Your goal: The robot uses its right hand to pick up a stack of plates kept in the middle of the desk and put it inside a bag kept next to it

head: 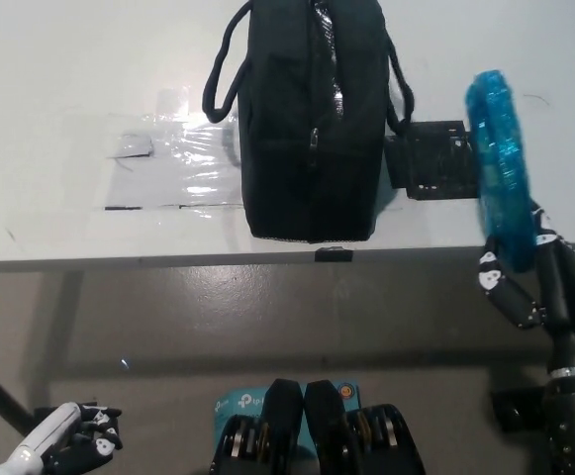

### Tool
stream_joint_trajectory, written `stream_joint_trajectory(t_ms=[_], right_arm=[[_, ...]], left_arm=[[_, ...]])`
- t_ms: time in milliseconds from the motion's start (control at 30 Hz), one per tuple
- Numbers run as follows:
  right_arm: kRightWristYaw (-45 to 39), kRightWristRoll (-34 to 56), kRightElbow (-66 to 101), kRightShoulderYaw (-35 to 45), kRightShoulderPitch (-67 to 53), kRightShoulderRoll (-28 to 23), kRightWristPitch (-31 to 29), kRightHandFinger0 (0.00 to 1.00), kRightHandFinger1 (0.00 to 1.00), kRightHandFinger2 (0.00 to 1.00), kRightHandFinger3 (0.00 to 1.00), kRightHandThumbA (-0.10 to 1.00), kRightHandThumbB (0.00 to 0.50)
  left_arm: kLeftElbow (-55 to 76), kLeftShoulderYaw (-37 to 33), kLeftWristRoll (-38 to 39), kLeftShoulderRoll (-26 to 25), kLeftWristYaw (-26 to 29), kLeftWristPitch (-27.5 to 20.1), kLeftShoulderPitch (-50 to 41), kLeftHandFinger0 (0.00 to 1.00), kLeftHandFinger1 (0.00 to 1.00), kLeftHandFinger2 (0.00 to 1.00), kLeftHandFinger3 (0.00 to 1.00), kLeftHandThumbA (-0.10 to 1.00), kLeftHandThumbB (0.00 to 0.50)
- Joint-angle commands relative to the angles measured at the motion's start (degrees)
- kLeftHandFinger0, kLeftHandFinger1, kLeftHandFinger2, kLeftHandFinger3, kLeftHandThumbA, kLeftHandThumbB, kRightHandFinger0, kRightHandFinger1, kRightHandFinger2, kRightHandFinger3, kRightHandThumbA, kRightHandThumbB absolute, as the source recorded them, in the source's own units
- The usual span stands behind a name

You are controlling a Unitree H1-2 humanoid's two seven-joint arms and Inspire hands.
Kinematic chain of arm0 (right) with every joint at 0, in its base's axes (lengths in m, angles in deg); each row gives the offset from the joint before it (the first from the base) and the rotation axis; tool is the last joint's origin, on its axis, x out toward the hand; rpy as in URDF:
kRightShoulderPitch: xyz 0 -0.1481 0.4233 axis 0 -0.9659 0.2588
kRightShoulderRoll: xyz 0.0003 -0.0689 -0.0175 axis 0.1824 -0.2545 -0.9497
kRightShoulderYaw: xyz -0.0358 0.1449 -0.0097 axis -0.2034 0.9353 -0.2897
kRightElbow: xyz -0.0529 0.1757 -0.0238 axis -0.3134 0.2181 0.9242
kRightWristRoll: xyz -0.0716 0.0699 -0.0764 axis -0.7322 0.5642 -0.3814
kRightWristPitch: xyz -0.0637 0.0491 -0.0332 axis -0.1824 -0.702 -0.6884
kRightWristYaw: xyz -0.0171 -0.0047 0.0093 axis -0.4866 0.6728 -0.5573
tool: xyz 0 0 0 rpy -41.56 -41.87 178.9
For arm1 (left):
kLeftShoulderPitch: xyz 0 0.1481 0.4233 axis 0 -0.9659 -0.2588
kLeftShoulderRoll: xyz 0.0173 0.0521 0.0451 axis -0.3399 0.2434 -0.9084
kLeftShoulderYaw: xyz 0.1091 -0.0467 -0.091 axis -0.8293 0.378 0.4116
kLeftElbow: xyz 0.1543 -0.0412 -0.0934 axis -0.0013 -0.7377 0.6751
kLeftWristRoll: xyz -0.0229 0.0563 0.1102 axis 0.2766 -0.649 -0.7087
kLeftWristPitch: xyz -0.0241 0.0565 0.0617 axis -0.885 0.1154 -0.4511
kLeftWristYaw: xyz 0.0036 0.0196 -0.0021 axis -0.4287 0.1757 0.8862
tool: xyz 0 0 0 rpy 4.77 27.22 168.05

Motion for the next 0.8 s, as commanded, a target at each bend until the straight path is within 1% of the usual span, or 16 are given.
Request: stream_joint_trajectory(t_ms=[0, 33, 167, 200, 367, 400, 433, 467, 567, 600, 633, 667, 767], right_arm=[[-6.4, 33.0, 16.5, 12.2, 5.0, 4.0, 11.3, 0.00, 0.00, 0.30, 0.24, -0.10, 0.168], [-6.3, 33.9, 17.3, 12.7, 5.3, 4.5, 12.1, 0.00, 0.00, 0.30, 0.25, -0.10, 0.157], [-6.9, 34.1, 17.6, 13.3, 5.4, 4.9, 12.8, 0.00, 0.00, 0.30, 0.25, -0.10, 0.150], [-5.8, 33.2, 20.5, 13.4, 7.3, 4.9, 13.1, 0.00, 0.00, 0.30, 0.24, -0.10, 0.144], [-6.3, 33.7, 21.5, 14.6, 8.2, 5.5, 15.2, 0.00, 0.00, 0.31, 0.24, -0.10, 0.138], [-6.6, 34.1, 22.8, 14.8, 11.4, 5.2, 17.9, 0.00, 0.00, 0.31, 0.23, -0.10, 0.130], [-6.6, 33.9, 23.1, 15.0, 12.5, 5.2, 19.1, 0.00, 0.01, 0.32, 0.24, -0.10, 0.135], [-7.4, 34.5, 23.0, 15.0, 13.9, 4.6, 19.5, 0.00, 0.01, 0.33, 0.26, -0.10, 0.130], [-7.7, 34.7, 23.3, 15.3, 14.0, 4.8, 20.3, 0.00, 0.01, 0.34, 0.27, -0.10, 0.132], [-9.2, 33.2, 21.9, 13.7, 17.7, 3.5, 19.2, 0.00, 0.00, 0.35, 0.27, -0.10, 0.172], [-9.3, 32.6, 21.6, 13.3, 18.9, 3.4, 19.3, 0.00, 0.00, 0.31, 0.25, -0.10, 0.210], [-9.3, 32.0, 21.7, 12.8, 20.2, 3.5, 20.3, 0.00, 0.00, 0.28, 0.23, -0.10, 0.225], [-9.7, 31.4, 21.3, 11.8, 23.1, 3.5, 22.6, 0.00, 0.00, 0.25, 0.20, -0.10, 0.231]], left_arm=[[1.5, 0.9, -0.7, -2.2, -0.7, -0.4, 0.4, 0.80, 0.84, 0.86, 0.87, -0.10, 0.175], [1.5, 0.7, -1.2, -2.2, -0.4, -0.5, 0.4, 0.79, 0.83, 0.86, 0.87, -0.10, 0.178], [1.5, 0.7, -1.3, -2.3, -0.4, -0.6, 0.4, 0.79, 0.83, 0.86, 0.87, -0.10, 0.177], [1.2, 0.7, -1.0, -2.3, -0.6, -1.2, 0.5, 0.79, 0.83, 0.86, 0.86, -0.10, 0.170], [1.0, 0.4, -1.4, -2.6, -0.6, -2.0, 0.5, 0.79, 0.83, 0.86, 0.86, -0.10, 0.174], [1.3, 0.9, -0.9, -2.2, -0.3, -1.6, -0.6, 0.81, 0.84, 0.86, 0.86, -0.10, 0.171], [1.2, 1.0, -0.8, -2.2, -0.3, -1.6, -0.7, 0.82, 0.84, 0.87, 0.86, -0.10, 0.170], [1.2, 0.8, -1.1, -2.3, -0.4, -1.0, -0.6, 0.83, 0.85, 0.87, 0.87, -0.10, 0.168], [1.2, 0.8, -1.1, -2.3, -0.4, -1.0, -0.6, 0.83, 0.85, 0.87, 0.87, -0.10, 0.168], [1.7, 1.1, -0.9, -2.2, -0.2, -1.1, -1.2, 0.80, 0.82, 0.86, 0.85, -0.10, 0.173], [1.7, 1.0, -1.2, -2.3, -0.1, -1.2, -1.2, 0.80, 0.82, 0.86, 0.85, -0.10, 0.172], [1.7, 1.0, -1.2, -2.3, 0.0, -1.2, -1.2, 0.80, 0.82, 0.86, 0.85, -0.10, 0.172], [1.6, 1.2, -1.0, -2.1, 0.0, -0.8, -1.4, 0.80, 0.83, 0.85, 0.85, -0.10, 0.170]])
